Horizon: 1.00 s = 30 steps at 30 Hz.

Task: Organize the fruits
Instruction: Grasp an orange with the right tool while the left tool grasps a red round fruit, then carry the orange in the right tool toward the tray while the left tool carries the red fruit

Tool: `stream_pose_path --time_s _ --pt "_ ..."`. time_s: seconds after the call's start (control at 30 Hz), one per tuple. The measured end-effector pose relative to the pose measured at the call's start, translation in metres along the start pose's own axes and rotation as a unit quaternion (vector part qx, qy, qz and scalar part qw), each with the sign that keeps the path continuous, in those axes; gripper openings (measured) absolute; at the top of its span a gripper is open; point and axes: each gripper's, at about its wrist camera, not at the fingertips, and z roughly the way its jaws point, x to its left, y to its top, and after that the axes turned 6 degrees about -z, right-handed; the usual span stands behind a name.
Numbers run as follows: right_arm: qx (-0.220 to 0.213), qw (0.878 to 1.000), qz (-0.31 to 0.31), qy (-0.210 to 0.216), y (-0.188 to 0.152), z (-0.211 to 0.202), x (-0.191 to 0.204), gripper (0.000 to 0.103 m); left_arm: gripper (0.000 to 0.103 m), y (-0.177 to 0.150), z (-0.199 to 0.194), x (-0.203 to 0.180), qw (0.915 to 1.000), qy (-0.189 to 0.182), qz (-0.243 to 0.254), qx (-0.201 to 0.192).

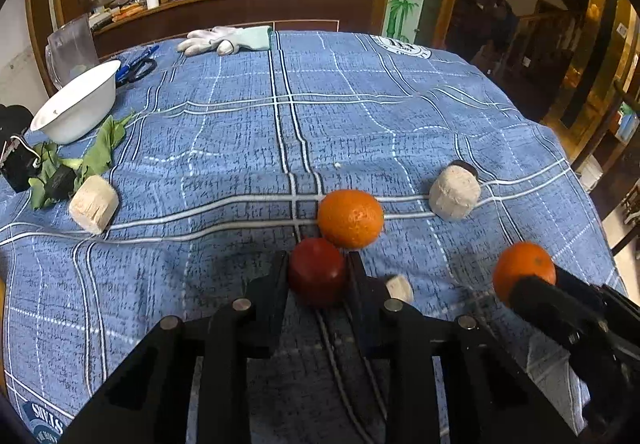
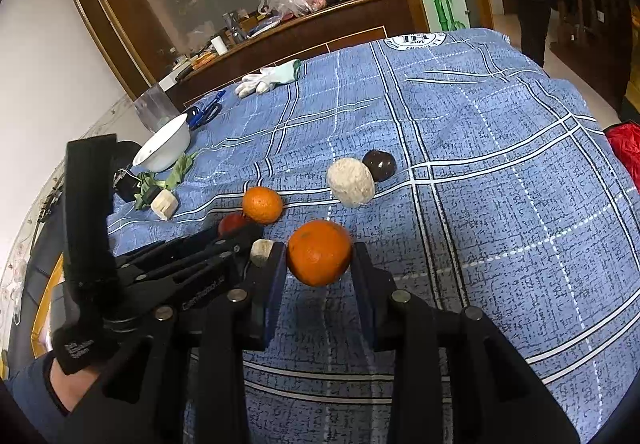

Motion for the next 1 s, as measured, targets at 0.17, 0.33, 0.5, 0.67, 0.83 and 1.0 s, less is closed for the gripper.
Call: stream_pose_path --time_s 0.17,0.33,0.5,0.67,0.83,1.0 --pt "-0.001 1.0 -0.012 -0.01 -0.002 0.0 0.005 0.034 0.027 -0.017 -0.042 0.019 0.9997 -0.003 -0.006 -0.024" --pt "0.008 0.999 -0.031 -0.029 -0.007 0.006 0.015 0.034 0.027 -0.051 -0.083 0.044 0.999 0.011 -0.008 -0.042" --pt "0.009 0.998 -0.052 -0.046 -0.017 -0.004 0.036 0.034 0.027 -0.069 -0.104 0.063 0.9984 0.018 -0.022 -0.049" --pt "0.002 0.996 -0.069 -0.053 -0.038 -0.028 0.063 0.034 0.027 -0.079 -0.12 0.075 0.9976 0.015 -0.033 -0.059" --pt "0.003 0.995 -0.082 -0.051 -0.056 -0.04 0.086 0.034 0.027 -0.09 -0.132 0.08 0.9971 0.009 -0.035 -0.068" --pt "0.007 0.994 -0.095 -0.05 -0.07 -0.043 0.107 0.034 0.027 -0.099 -0.14 0.088 0.9967 0.011 -0.04 -0.07"
